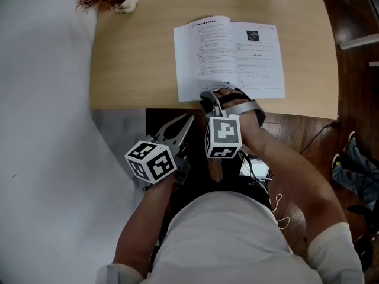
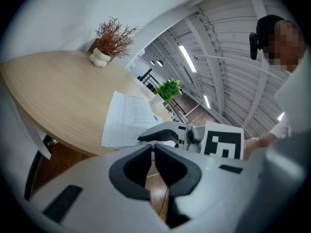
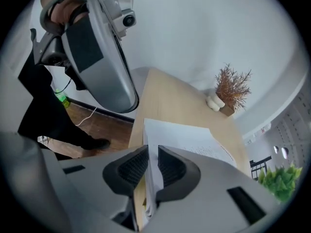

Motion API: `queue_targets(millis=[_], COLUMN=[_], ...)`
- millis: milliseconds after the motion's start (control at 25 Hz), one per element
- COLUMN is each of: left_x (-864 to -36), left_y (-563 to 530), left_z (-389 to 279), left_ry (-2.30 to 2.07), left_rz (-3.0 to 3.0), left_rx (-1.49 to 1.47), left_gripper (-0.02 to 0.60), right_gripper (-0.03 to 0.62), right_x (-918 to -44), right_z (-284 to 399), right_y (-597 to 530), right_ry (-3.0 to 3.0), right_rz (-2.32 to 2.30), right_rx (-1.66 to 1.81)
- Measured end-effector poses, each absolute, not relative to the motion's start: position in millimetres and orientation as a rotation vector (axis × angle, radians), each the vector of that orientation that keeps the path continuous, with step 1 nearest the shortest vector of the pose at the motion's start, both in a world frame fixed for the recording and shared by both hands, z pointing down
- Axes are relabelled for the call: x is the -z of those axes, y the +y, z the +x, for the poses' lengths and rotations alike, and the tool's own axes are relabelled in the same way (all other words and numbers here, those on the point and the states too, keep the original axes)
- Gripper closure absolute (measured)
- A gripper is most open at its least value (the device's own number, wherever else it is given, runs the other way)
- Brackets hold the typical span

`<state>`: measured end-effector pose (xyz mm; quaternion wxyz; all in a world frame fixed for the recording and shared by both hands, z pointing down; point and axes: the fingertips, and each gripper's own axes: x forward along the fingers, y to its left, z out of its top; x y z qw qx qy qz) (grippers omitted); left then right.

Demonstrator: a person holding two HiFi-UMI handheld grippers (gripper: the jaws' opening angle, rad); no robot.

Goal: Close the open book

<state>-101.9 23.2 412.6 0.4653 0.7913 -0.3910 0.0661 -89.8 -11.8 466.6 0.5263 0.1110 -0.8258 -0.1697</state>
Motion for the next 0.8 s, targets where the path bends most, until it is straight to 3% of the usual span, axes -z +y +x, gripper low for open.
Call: queue_targets(millis=[160, 800], left_x=[-413, -413], left_y=[22, 20], left_z=[-103, -105], left_ry=[-0.946, -0.922], left_rz=[1.946, 1.950], left_rx=[-0.161, -0.168], left_gripper=[0.583, 0.583], right_gripper=[0.571, 0.592], right_x=[-464, -453], right_z=[-92, -89], right_y=[-12, -12], right_ry=[-2.000, -2.164], right_rz=[0.281, 0.359], right_rx=[0.355, -0.019])
